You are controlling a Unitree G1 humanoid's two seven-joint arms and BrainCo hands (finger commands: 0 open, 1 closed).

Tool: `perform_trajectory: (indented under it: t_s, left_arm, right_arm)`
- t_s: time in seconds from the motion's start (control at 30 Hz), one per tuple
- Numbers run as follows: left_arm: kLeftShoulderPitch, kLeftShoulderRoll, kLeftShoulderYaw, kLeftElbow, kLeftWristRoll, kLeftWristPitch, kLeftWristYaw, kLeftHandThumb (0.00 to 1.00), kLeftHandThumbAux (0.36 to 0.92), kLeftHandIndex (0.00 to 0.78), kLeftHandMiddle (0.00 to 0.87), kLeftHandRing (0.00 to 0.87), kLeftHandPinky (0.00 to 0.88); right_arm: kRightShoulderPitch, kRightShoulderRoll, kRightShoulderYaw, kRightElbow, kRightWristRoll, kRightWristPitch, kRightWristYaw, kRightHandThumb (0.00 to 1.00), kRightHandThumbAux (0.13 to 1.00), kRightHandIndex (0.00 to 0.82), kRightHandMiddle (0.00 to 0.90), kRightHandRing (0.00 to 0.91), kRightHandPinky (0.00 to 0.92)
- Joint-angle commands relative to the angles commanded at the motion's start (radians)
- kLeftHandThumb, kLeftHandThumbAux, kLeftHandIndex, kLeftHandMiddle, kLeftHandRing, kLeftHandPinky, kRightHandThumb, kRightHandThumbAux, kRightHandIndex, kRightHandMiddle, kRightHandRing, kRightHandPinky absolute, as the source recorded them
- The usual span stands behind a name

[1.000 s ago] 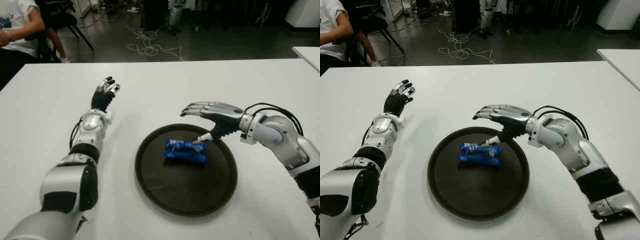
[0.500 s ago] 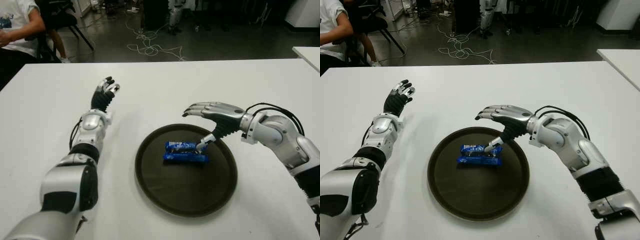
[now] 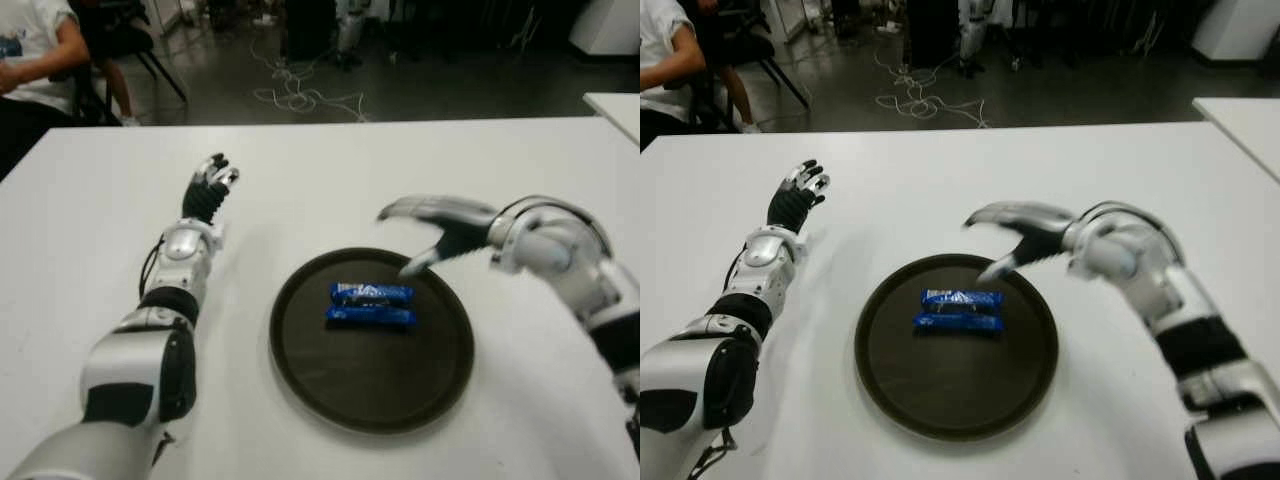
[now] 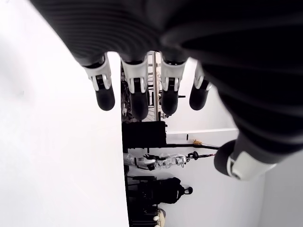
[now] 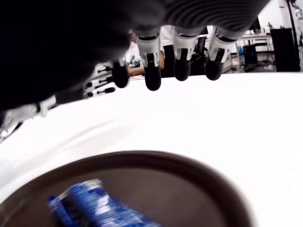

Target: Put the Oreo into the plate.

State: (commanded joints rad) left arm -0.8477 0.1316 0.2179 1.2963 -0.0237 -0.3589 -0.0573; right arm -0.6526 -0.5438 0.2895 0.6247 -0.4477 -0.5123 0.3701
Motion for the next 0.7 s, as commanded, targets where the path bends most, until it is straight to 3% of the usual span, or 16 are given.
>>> perform_trajectory:
  t_s: [0.17,0.23,0.33,0.47,0.57,0.67,0.7]
  left_arm:
    - [-0.001,0.001,0.000,0.002,0.001,0.003,0.001,0.184,0.563,0.048,0.116,0.090,0.075]
    - [-0.002,0.001,-0.001,0.003,0.002,0.005,0.004,0.185,0.568,0.048,0.114,0.088,0.072]
    - [-0.003,0.001,-0.004,0.003,0.006,0.007,0.009,0.182,0.575,0.046,0.112,0.084,0.069]
    - [-0.003,0.001,-0.005,0.004,0.006,0.011,0.008,0.181,0.578,0.047,0.113,0.086,0.075]
    - [-0.004,0.002,-0.004,0.005,0.005,0.013,0.005,0.177,0.573,0.047,0.111,0.086,0.074]
    - [-0.003,0.002,-0.001,0.006,0.002,0.009,-0.005,0.174,0.571,0.047,0.112,0.088,0.074]
    - [-0.003,0.002,-0.001,0.006,0.002,0.009,-0.007,0.175,0.572,0.047,0.112,0.088,0.074]
  right_arm:
    - [-0.028,0.032,-0.025,0.132,0.001,-0.026,-0.131,0.025,0.382,0.000,0.030,0.026,0.031]
    - [-0.065,0.055,-0.055,0.251,0.024,-0.029,-0.203,0.032,0.422,0.015,0.073,0.071,0.082]
    - [-0.110,0.165,-0.168,0.483,0.137,0.034,-0.314,0.081,0.516,0.073,0.158,0.170,0.204]
    - [-0.110,0.249,-0.250,0.594,0.223,0.094,-0.384,0.168,0.598,0.162,0.249,0.280,0.327]
    - [-0.118,0.279,-0.304,0.640,0.277,0.144,-0.395,0.233,0.646,0.234,0.293,0.327,0.365]
    - [-0.143,0.284,-0.379,0.679,0.350,0.233,-0.380,0.286,0.684,0.283,0.328,0.368,0.409]
    - [-0.151,0.282,-0.394,0.688,0.363,0.253,-0.376,0.425,0.700,0.328,0.343,0.387,0.427]
